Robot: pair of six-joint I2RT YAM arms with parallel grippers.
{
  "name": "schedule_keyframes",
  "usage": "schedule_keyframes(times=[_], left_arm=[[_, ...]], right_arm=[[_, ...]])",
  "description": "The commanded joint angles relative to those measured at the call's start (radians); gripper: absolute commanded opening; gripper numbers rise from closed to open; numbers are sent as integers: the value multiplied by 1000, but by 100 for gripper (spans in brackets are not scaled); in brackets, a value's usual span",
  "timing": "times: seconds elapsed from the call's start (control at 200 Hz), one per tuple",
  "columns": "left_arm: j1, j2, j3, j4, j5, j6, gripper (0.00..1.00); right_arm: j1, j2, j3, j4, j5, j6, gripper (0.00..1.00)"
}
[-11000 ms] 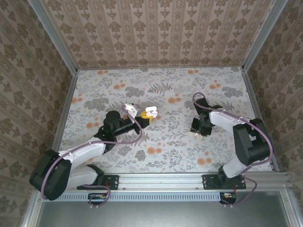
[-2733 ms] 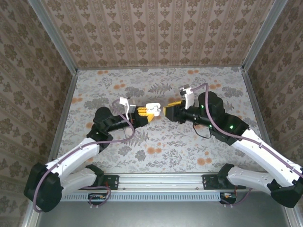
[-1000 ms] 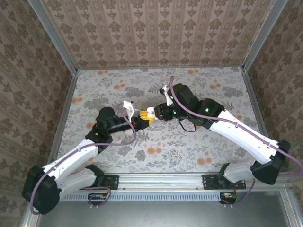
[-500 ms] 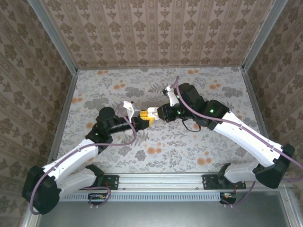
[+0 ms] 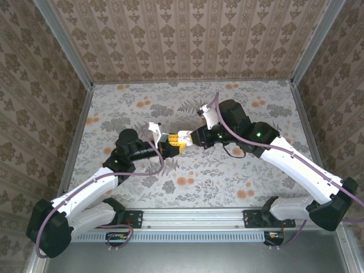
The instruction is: Insert the wireless bluetooth earbuds into the charging case
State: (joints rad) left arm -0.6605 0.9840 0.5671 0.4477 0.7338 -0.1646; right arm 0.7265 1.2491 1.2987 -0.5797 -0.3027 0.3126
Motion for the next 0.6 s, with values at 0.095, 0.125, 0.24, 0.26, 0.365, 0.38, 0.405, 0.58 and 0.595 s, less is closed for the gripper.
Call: schedule_keyframes(times=[0.095,0.125,0.24,0.26,0.365,0.38,0.405,0.58,0.595], left_arm=[[-2,-21,13,75,42,-26,4],[-2,-19,13,77,44,-26,4],[-2,-19,13,84,49,-29,4],[-2,-19,13,83,51,-28,4],[-2,-17,11,86,53,-30,4],[-2,-17,11,86,54,-30,4],[-2,-17,11,87,54,-31,4],[-2,-16,11,83,53,-29,5],[-2,-15,11,83,53,-29,5]], right_arm=[[-26,-49,-42,22,-113,-71,18],[-32,-53,-47,28,-131,-79,18],[-50,-54,-50,33,-211,-114,19],[-50,-52,-49,33,-222,-121,19],[-55,-39,-43,28,-275,-150,19],[-55,-38,-41,28,-279,-153,19],[-56,-35,-41,26,-284,-159,19],[-61,-47,-50,39,-277,-176,18],[-62,-50,-53,39,-277,-176,18]])
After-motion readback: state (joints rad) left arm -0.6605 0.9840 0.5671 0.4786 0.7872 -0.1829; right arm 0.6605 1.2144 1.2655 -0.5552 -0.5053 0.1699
